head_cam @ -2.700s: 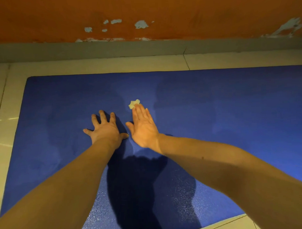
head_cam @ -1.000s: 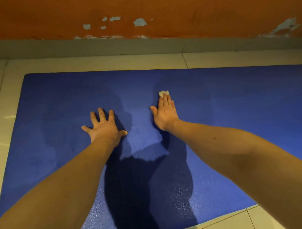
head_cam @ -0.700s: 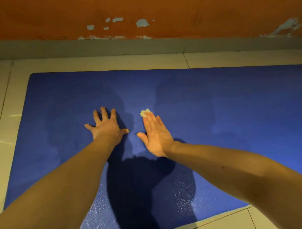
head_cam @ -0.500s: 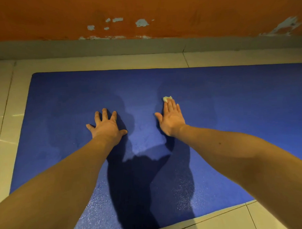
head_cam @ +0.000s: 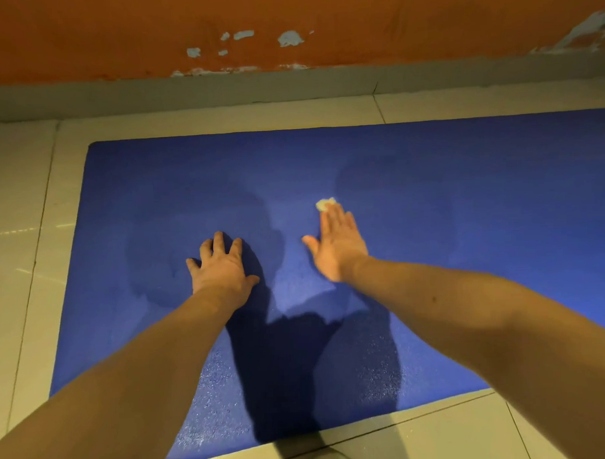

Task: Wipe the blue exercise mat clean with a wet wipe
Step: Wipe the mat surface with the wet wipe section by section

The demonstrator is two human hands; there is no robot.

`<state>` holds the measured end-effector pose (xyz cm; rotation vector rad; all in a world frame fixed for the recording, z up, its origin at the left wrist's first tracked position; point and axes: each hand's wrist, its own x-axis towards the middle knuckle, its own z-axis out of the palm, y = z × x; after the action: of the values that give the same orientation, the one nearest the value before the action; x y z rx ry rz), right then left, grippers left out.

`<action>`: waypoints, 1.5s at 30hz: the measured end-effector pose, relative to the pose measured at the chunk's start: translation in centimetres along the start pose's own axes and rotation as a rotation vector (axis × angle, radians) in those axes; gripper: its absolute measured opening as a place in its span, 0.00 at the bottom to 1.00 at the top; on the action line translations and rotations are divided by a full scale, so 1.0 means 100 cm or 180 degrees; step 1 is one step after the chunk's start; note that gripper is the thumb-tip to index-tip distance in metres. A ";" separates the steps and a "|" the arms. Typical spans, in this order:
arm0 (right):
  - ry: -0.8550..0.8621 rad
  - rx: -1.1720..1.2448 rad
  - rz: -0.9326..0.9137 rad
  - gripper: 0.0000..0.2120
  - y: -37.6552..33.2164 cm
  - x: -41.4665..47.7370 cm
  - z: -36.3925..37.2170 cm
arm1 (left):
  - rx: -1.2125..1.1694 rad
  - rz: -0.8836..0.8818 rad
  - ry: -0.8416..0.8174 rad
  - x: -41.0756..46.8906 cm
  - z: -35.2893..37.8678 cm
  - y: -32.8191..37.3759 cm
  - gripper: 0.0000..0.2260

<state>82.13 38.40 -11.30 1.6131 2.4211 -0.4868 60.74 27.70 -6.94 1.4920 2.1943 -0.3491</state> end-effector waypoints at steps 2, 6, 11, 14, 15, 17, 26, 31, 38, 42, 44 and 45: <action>-0.0193 -0.0188 0.0280 0.39 0.019 0.009 -0.012 | 0.0002 0.0004 -0.0021 -0.007 0.003 -0.001 0.40; -0.0110 0.0256 0.0107 0.40 -0.016 -0.016 0.002 | -0.0008 -0.0016 -0.0017 -0.019 0.010 0.001 0.40; -0.0262 0.0291 -0.0787 0.40 -0.078 -0.092 0.038 | -0.0047 -0.0034 -0.0058 -0.029 0.014 0.009 0.42; -0.0199 0.0295 -0.0967 0.38 -0.068 -0.094 0.036 | -0.0057 -0.0008 -0.0097 -0.038 0.020 0.012 0.43; -0.0099 0.0264 -0.0842 0.38 -0.055 -0.085 0.033 | -0.0061 -0.0001 -0.0115 -0.041 0.022 0.011 0.43; 0.0015 0.0226 -0.0477 0.37 -0.025 -0.063 0.022 | -0.0066 0.0006 -0.0156 -0.047 0.025 0.008 0.43; -0.0137 0.0372 -0.0307 0.41 -0.033 -0.087 0.035 | -0.0109 -0.0120 -0.0137 -0.068 0.035 0.003 0.42; -0.0324 0.0338 -0.1133 0.42 -0.062 -0.143 0.053 | -0.0126 -0.0149 0.0001 -0.078 0.045 0.001 0.40; -0.0090 -0.0180 -0.0165 0.37 0.012 -0.089 0.017 | -0.0119 -0.0204 -0.0069 -0.094 0.052 -0.003 0.40; -0.0076 -0.0288 0.0105 0.38 -0.004 -0.098 0.018 | -0.0143 -0.0256 -0.0069 -0.101 0.055 -0.003 0.40; -0.0043 -0.0248 -0.0038 0.39 -0.034 -0.124 0.029 | -0.0160 -0.0286 -0.0079 -0.103 0.055 -0.001 0.40; -0.0072 -0.0181 -0.0126 0.39 -0.048 -0.139 0.033 | -0.0163 -0.0298 -0.0088 -0.104 0.056 0.000 0.40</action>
<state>83.06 23.52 -8.94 1.5316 2.4316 -0.4361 65.20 16.76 -6.47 1.3531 2.2390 -0.3394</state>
